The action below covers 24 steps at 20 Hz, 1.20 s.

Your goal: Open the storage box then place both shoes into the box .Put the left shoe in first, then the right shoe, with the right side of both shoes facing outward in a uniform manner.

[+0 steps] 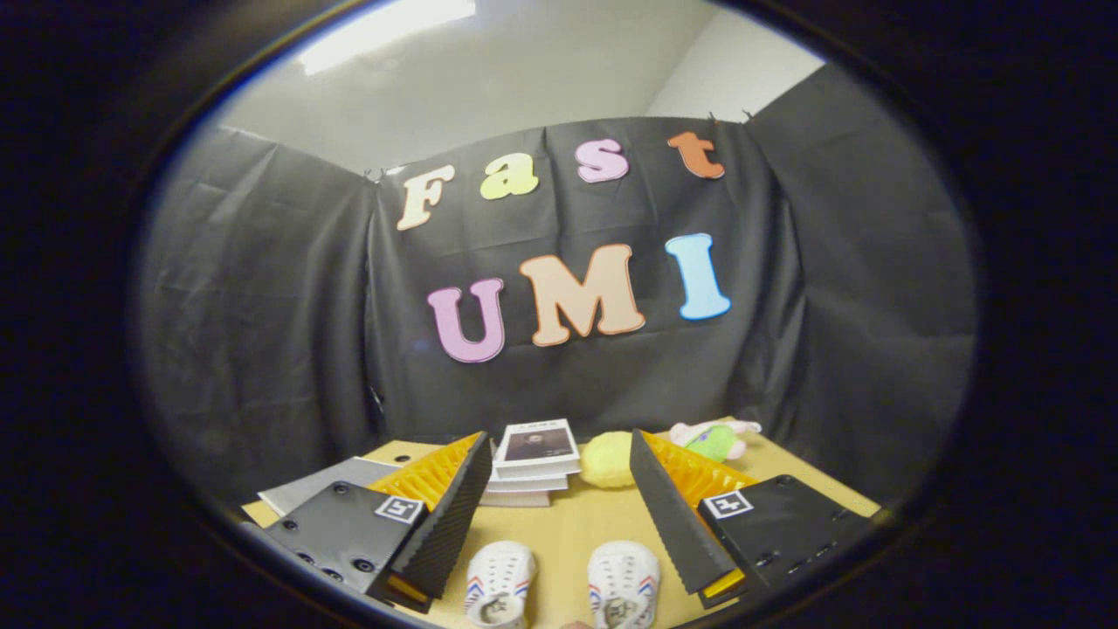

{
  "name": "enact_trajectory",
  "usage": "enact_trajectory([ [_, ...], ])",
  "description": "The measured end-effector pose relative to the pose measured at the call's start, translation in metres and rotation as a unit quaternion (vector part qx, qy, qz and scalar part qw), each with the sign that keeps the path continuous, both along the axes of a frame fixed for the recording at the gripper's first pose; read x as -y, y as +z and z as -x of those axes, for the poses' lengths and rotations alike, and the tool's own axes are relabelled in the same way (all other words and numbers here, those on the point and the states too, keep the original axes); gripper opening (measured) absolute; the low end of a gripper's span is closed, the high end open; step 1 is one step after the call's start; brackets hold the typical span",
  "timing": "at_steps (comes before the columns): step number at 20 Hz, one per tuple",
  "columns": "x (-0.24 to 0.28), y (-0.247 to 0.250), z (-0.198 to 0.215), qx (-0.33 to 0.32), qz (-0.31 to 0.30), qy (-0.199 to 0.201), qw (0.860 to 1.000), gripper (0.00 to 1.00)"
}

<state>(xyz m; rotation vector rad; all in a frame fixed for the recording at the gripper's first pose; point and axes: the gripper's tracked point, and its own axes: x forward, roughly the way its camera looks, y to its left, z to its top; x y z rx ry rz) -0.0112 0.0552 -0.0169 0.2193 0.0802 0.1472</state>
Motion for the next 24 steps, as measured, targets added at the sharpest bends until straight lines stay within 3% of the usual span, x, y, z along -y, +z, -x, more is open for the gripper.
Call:
enact_trajectory([
  [5, -0.037, -0.032, 0.013, -0.064, -0.079, 0.052, 0.993, 0.99],
  [10, -0.082, -0.059, 0.025, -0.135, -0.171, 0.106, 0.97, 1.0],
  [14, -0.121, -0.088, 0.039, -0.198, -0.232, 0.15, 0.94, 1.0],
  [19, -0.154, -0.129, 0.049, -0.273, -0.299, 0.173, 0.898, 1.0],
  [24, -0.19, -0.159, 0.06, -0.34, -0.364, 0.198, 0.844, 1.0],
])
